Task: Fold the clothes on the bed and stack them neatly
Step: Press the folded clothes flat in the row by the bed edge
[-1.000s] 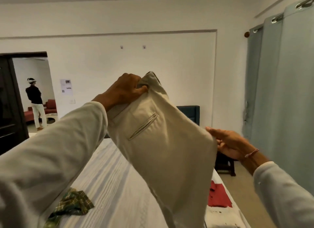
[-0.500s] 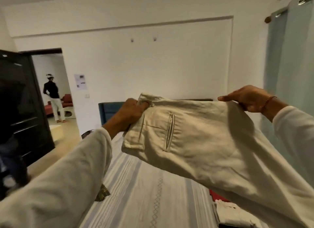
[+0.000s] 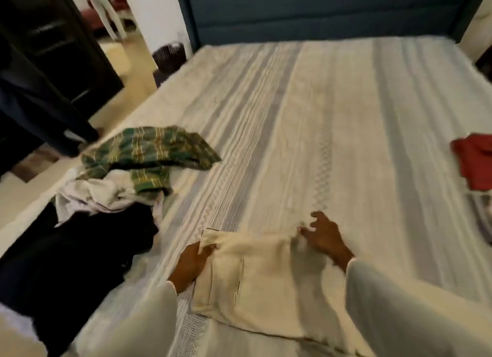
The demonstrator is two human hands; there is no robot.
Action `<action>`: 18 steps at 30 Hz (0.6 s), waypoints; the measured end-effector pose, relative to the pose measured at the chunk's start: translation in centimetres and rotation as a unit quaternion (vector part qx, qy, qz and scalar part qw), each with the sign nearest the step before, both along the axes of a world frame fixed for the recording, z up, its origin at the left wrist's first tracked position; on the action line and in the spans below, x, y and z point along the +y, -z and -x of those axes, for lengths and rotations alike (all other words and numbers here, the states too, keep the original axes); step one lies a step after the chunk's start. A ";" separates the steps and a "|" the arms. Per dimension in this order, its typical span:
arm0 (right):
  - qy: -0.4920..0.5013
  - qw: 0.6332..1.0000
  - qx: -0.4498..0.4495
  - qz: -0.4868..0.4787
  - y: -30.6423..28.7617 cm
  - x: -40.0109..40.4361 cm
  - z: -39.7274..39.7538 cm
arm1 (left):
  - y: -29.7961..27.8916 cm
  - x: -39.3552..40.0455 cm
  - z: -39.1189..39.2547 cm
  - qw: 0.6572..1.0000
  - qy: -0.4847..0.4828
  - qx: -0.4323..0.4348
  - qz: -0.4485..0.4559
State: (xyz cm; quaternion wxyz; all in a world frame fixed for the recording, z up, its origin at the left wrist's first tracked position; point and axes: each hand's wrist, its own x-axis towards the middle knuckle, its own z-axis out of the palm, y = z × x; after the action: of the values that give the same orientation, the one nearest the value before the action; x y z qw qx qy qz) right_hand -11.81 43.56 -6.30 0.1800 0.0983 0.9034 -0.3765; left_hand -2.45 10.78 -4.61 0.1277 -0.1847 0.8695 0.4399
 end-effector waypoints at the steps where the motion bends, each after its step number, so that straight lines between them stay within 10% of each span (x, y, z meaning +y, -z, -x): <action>1: 0.010 0.999 0.034 -0.033 3.4 -1.1 -1.3 | 2.6 -0.8 0.0 1.000 -0.018 0.008 0.008; 5: 0.013 0.947 0.259 -0.189 10.5 -3.3 -3.9 | 8.0 -2.3 2.0 0.996 -0.026 0.025 0.078; 13: 0.008 0.929 0.280 -0.240 9.5 -5.3 -4.0 | 9.0 -1.9 2.9 0.988 -0.043 0.058 0.133; 18: -0.172 0.916 0.317 -0.177 8.0 -10.7 -6.7 | 8.6 -2.1 3.3 0.987 -0.088 -0.025 0.131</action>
State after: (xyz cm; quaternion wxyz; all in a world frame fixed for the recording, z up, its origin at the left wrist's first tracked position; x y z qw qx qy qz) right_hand -5.16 32.89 -14.32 -0.0744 -0.1534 0.9678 -0.1853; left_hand -5.80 8.67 -13.23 0.0852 -0.2868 0.8965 0.3268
